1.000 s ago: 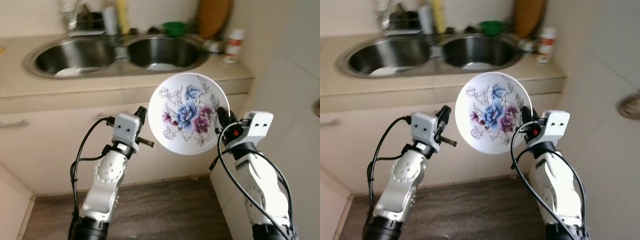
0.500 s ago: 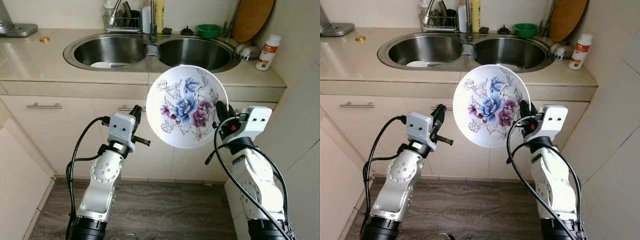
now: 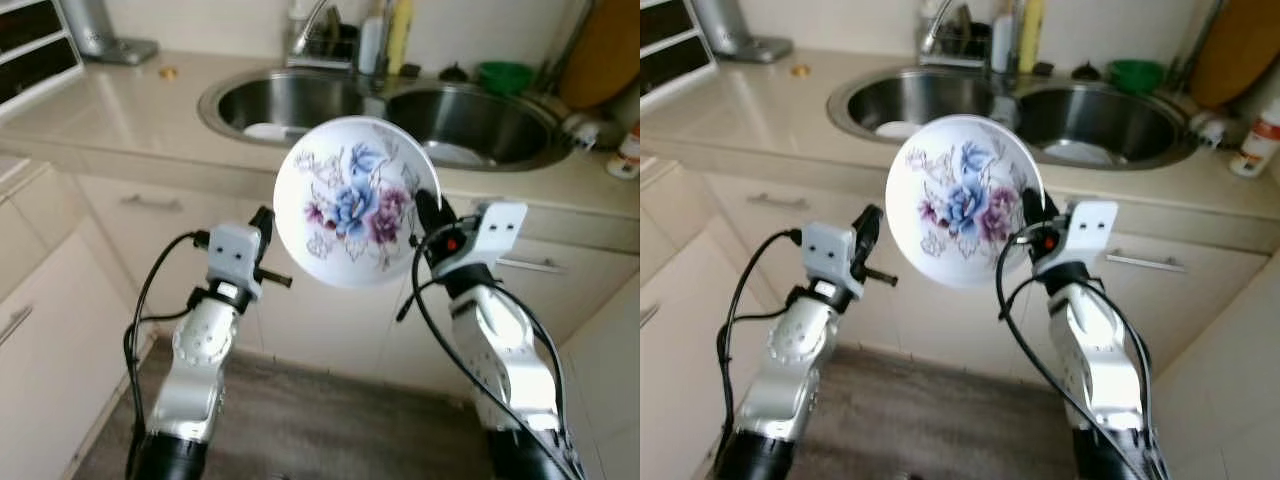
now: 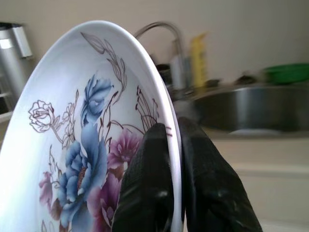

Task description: Kitchen organization

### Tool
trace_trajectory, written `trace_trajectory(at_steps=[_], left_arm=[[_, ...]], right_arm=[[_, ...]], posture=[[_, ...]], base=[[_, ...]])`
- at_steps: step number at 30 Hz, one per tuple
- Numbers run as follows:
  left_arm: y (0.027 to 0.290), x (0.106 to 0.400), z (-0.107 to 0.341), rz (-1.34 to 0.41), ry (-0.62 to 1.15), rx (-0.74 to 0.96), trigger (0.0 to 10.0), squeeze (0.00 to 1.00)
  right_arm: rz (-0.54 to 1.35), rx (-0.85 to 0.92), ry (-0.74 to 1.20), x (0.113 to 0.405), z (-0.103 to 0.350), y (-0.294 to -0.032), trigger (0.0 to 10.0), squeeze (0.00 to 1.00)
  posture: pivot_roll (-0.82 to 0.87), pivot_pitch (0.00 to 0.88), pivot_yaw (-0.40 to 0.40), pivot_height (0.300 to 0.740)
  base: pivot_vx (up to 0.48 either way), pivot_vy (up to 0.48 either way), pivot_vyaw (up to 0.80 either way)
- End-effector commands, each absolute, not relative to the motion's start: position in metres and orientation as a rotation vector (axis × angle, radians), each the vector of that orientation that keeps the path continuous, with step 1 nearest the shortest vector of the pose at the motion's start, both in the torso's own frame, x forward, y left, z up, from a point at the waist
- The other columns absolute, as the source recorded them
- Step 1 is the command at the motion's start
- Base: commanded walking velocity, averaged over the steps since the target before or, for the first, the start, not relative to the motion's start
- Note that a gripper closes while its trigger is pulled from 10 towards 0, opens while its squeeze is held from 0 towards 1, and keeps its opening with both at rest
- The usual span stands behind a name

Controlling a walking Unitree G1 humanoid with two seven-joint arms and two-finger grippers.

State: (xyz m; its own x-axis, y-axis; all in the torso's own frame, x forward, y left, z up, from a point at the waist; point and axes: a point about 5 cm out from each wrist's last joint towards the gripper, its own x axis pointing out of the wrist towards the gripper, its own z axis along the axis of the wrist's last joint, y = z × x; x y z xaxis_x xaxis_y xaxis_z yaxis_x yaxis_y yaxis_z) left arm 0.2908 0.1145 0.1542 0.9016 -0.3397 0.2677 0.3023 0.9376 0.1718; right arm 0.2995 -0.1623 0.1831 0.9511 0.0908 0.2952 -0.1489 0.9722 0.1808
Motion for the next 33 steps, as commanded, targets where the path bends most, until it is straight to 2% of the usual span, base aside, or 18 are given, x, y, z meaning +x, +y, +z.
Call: trace_trajectory(at_steps=[1,9,18,29,33], left_arm=[[0.123,0.292,0.156,-0.314,-0.305,0.141,10.0,0.0],[0.123,0.292,0.157,-0.317,-0.309,0.14,10.0,0.0],[0.121,0.292,0.157,-0.32,-0.31,0.137,10.0,0.0],[0.12,0.291,0.156,-0.319,-0.309,0.132,10.0,0.0],[0.12,0.291,0.156,-0.319,-0.308,0.131,10.0,0.0]], right_arm=[[0.151,0.24,-0.363,0.301,0.203,-0.154,0.0,0.0],[0.204,0.27,-0.454,0.303,0.233,-0.143,0.0,0.0],[0.238,0.252,-0.476,0.305,0.24,-0.133,0.0,0.0],[0.247,0.247,-0.471,0.307,0.24,-0.13,0.0,0.0],[0.241,0.243,-0.469,0.307,0.24,-0.13,0.0,0.0]], posture=[[0.13,0.0,-0.047,0.74],[0.13,0.0,-0.045,0.74],[0.13,0.0,-0.048,0.74],[0.13,0.0,-0.052,0.74],[0.13,0.0,-0.051,0.74]], base=[[0.326,0.0,0.0],[0.319,0.0,0.0],[0.292,0.0,0.0],[0.277,0.0,0.7],[0.251,0.0,0.0]])
